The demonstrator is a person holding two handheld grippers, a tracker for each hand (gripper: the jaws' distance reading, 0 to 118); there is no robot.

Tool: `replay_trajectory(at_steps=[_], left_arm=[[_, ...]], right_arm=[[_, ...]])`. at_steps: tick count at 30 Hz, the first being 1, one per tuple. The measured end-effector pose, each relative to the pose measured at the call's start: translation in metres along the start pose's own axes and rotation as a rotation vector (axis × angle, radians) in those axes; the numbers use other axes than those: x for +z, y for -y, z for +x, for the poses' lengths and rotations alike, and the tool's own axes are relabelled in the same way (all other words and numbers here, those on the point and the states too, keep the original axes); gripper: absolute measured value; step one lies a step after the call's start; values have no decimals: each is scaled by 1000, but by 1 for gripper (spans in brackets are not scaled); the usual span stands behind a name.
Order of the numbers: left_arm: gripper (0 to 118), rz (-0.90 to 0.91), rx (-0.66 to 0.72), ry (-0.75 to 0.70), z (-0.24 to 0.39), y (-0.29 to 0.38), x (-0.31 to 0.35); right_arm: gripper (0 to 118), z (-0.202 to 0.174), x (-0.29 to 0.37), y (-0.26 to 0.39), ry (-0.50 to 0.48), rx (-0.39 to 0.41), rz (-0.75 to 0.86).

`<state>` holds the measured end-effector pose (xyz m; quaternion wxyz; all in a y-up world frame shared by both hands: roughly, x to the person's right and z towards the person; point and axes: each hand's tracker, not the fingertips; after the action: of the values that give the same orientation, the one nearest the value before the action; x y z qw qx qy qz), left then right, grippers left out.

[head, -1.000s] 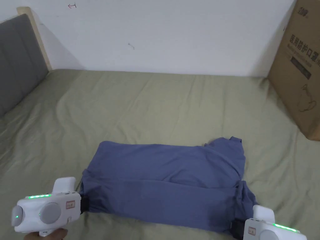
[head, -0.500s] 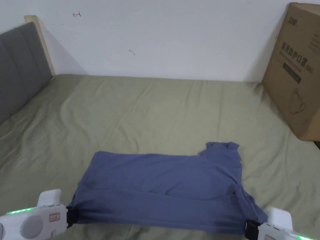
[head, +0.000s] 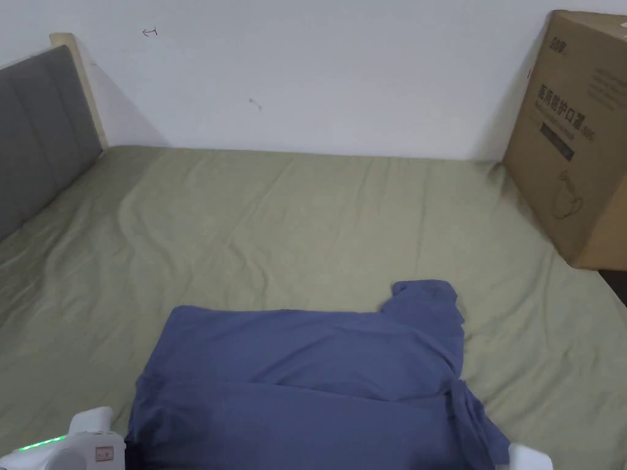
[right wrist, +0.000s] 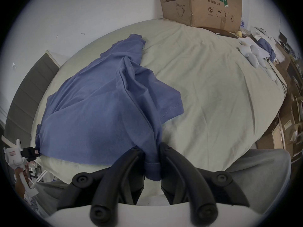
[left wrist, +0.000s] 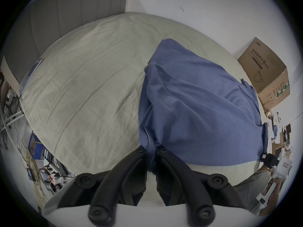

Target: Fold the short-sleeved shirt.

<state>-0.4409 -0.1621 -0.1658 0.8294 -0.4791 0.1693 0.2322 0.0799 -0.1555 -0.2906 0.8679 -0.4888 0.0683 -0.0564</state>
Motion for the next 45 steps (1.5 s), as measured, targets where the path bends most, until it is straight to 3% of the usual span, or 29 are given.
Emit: replay_trajectory(at_steps=[1, 3, 4, 5, 6, 7, 14, 18, 19, 20, 21, 22, 23, 24, 34, 42, 43, 45], left_arm=[[10, -2, -6, 1, 1, -1, 4], [42, -14, 15, 22, 3, -5, 18], [66, -8, 37, 42, 4, -7, 24], [88, 30, 59, 71, 8, -11, 34], [92, 100, 68, 113, 11, -15, 49], [92, 161, 56, 145, 16, -20, 62], [92, 552, -140, 156, 78, -59, 150], [91, 767, -209, 122, 110, -61, 176], [91, 798, -221, 119, 114, -61, 179], [89, 831, -230, 109, 119, -60, 181], [85, 854, -230, 97, 127, -57, 183], [72, 859, -234, 99, 131, -55, 184], [32, 867, -242, 119, 132, -53, 184], [0, 872, -252, 157, 132, -51, 184], [0, 754, -266, 144, 133, -82, 158], [0, 433, -194, 126, 108, -174, 63], [2, 395, -184, 117, 105, -184, 50], [24, 307, -169, 113, 99, -205, 21]], right_arm=[[16, -3, 6, -2, -1, 1, -1], [18, -3, 30, -9, -9, 24, 21], [33, -6, 41, -16, -13, 42, 41], [63, -10, 54, -25, -33, 59, 64], [84, 1, 40, -36, -49, 68, 100], [94, 0, 47, -45, -65, 72, 139], [96, -49, 143, -101, -107, 188, 541], [95, -77, 181, -104, -69, 242, 763], [93, -81, 185, -103, -57, 258, 797], [83, -85, 188, -102, -36, 269, 830], [63, -89, 190, -99, -17, 276, 856], [38, -92, 192, -99, -5, 277, 871], [3, -94, 193, -97, 2, 276, 880], [0, -95, 192, -97, 2, 276, 881], [0, -91, 175, -110, -23, 266, 836], [0, -90, 135, -138, -29, 240, 777], [0, -91, 129, -142, -28, 242, 767], [0, -92, 114, -151, -18, 253, 744]])
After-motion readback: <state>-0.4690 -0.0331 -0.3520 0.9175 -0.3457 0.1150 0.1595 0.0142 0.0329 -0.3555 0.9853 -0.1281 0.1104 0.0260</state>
